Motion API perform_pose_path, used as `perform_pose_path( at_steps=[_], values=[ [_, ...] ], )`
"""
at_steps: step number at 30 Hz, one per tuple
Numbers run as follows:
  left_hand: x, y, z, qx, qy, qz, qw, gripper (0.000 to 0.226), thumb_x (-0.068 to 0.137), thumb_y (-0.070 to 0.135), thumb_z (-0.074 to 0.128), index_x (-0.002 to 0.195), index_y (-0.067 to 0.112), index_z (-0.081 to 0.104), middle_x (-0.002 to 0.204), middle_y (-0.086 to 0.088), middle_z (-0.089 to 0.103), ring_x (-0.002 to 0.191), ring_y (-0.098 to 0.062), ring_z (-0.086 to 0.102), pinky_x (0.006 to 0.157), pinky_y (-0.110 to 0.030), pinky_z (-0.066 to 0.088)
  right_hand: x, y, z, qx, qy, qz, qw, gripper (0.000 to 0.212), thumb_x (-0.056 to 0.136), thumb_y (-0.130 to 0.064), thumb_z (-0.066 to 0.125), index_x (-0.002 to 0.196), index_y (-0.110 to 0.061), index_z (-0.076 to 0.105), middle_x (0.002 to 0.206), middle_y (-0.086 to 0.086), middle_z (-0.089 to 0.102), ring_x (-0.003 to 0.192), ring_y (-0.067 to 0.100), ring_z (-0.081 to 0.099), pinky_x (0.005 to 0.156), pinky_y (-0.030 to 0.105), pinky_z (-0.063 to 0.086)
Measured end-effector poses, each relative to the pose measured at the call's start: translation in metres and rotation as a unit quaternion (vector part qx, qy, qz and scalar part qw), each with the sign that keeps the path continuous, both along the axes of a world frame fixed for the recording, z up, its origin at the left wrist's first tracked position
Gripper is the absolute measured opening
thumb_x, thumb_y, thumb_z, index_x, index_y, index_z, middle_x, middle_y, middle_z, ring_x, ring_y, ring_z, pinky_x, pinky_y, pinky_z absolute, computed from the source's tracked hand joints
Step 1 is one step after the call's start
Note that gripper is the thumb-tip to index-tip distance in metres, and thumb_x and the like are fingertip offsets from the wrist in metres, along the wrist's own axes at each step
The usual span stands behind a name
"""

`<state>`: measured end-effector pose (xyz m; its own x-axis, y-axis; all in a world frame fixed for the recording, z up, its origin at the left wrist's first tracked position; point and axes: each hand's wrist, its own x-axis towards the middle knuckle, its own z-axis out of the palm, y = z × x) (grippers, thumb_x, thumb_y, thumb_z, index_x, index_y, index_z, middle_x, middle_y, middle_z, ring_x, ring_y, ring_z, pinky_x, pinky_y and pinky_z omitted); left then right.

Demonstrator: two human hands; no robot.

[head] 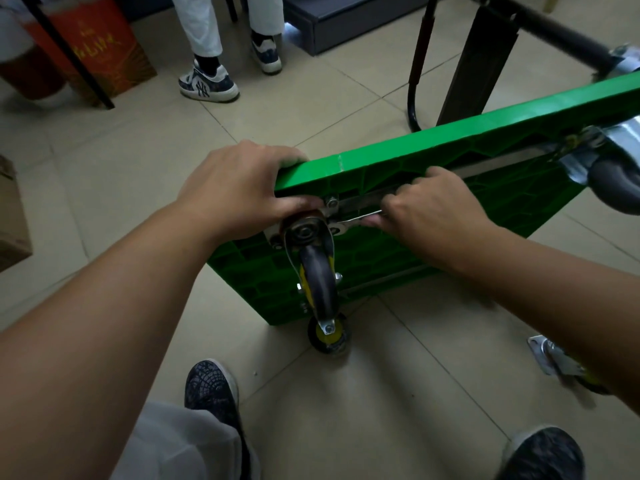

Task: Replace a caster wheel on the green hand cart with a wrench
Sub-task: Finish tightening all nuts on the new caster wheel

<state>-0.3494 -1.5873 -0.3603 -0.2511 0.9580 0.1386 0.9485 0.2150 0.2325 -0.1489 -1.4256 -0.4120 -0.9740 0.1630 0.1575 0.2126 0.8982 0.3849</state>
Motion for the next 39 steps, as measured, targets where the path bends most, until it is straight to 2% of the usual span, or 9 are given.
perform_pose_path(
  at_steps=[6, 10, 14, 17, 19, 22, 25, 27, 39],
  values=[
    [0.0, 0.0, -0.001, 0.003, -0.001, -0.004, 1.0, 0.048, 0.088, 0.061, 0.067, 0.126, 0.033, 0.066, 0.095, 0.005, 0.073, 0.078, -0.02, 0.06, 0.062, -0.033, 0.037, 0.01, -0.004, -0.04, -0.038, 0.039, -0.093, 0.994, 0.052, 0.099, -0.055, 0.039, 0.064, -0.021, 0.056, 0.059, 0.006, 0.065, 0.052, 0.024, 0.06, 0.062, 0.032, 0.037],
    [-0.001, 0.001, -0.001, 0.002, -0.001, -0.003, 1.0, 0.049, 0.087, 0.062, 0.067, 0.127, 0.033, 0.066, 0.095, 0.006, 0.073, 0.079, -0.019, 0.061, 0.063, -0.033, 0.038, 0.004, -0.017, -0.066, -0.263, 0.034, -0.181, 0.947, 0.053, 0.1, -0.06, 0.025, 0.077, -0.024, 0.055, 0.067, 0.004, 0.058, 0.067, 0.029, 0.061, 0.063, 0.033, 0.038],
    [-0.001, 0.001, 0.0, 0.001, -0.004, -0.003, 1.0, 0.049, 0.088, 0.058, 0.069, 0.13, 0.033, 0.065, 0.097, 0.007, 0.073, 0.078, -0.018, 0.06, 0.063, -0.033, 0.037, -0.004, -0.056, -0.105, -0.58, 0.124, -0.217, 0.776, 0.053, 0.101, -0.055, 0.034, 0.062, -0.019, 0.039, 0.058, 0.001, 0.042, 0.054, 0.021, 0.042, 0.053, 0.033, 0.029],
    [0.001, 0.001, -0.001, 0.002, -0.003, -0.001, 1.0, 0.049, 0.088, 0.057, 0.07, 0.13, 0.034, 0.065, 0.096, 0.007, 0.073, 0.077, -0.018, 0.059, 0.063, -0.033, 0.036, -0.025, -0.098, -0.132, -0.782, 0.216, -0.21, 0.546, 0.08, 0.086, -0.079, 0.039, 0.068, -0.001, 0.046, 0.063, 0.026, 0.044, 0.057, 0.025, 0.043, 0.061, 0.031, 0.033],
    [0.002, 0.001, -0.001, 0.004, -0.001, 0.001, 1.0, 0.049, 0.087, 0.059, 0.07, 0.13, 0.035, 0.065, 0.095, 0.007, 0.073, 0.077, -0.018, 0.059, 0.063, -0.033, 0.037, -0.032, -0.108, -0.141, -0.808, 0.231, -0.229, 0.492, 0.1, 0.083, -0.084, 0.038, 0.088, 0.015, 0.049, 0.085, 0.043, 0.052, 0.063, 0.042, 0.051, 0.067, 0.033, 0.036],
    [0.0, 0.0, -0.001, -0.001, 0.001, -0.006, 1.0, 0.048, 0.087, 0.06, 0.069, 0.128, 0.034, 0.066, 0.096, 0.006, 0.073, 0.079, -0.021, 0.061, 0.063, -0.034, 0.04, -0.011, -0.104, -0.138, -0.783, 0.177, -0.234, 0.549, 0.072, 0.097, -0.066, 0.037, 0.074, 0.0, 0.051, 0.069, 0.026, 0.048, 0.06, 0.025, 0.042, 0.062, 0.032, 0.031],
    [-0.001, 0.0, -0.001, 0.0, 0.005, -0.004, 1.0, 0.05, 0.086, 0.063, 0.067, 0.127, 0.035, 0.066, 0.098, 0.005, 0.074, 0.083, -0.023, 0.063, 0.065, -0.035, 0.041, 0.031, -0.087, -0.128, -0.53, -0.049, -0.213, 0.82, 0.063, 0.097, -0.068, 0.036, 0.061, -0.016, 0.045, 0.059, 0.001, 0.047, 0.059, 0.024, 0.049, 0.059, 0.034, 0.034],
    [-0.001, 0.0, -0.001, 0.006, 0.008, -0.003, 1.0, 0.052, 0.085, 0.065, 0.065, 0.127, 0.035, 0.066, 0.098, 0.004, 0.074, 0.084, -0.024, 0.063, 0.065, -0.034, 0.04, 0.043, -0.068, -0.104, -0.328, -0.112, -0.191, 0.919, 0.067, 0.094, -0.075, 0.026, 0.069, -0.018, 0.052, 0.066, 0.001, 0.054, 0.068, 0.028, 0.059, 0.058, 0.033, 0.036],
    [0.002, -0.001, 0.001, 0.008, 0.0, 0.002, 1.0, 0.053, 0.082, 0.069, 0.062, 0.124, 0.037, 0.066, 0.096, 0.007, 0.073, 0.082, -0.021, 0.061, 0.064, -0.034, 0.037, 0.0, -0.009, 0.021, -0.03, -0.063, -0.076, 0.995, 0.064, 0.101, -0.062, 0.021, 0.062, -0.019, 0.048, 0.051, -0.005, 0.043, 0.045, 0.014, 0.039, 0.072, 0.032, 0.044]
  ],
)
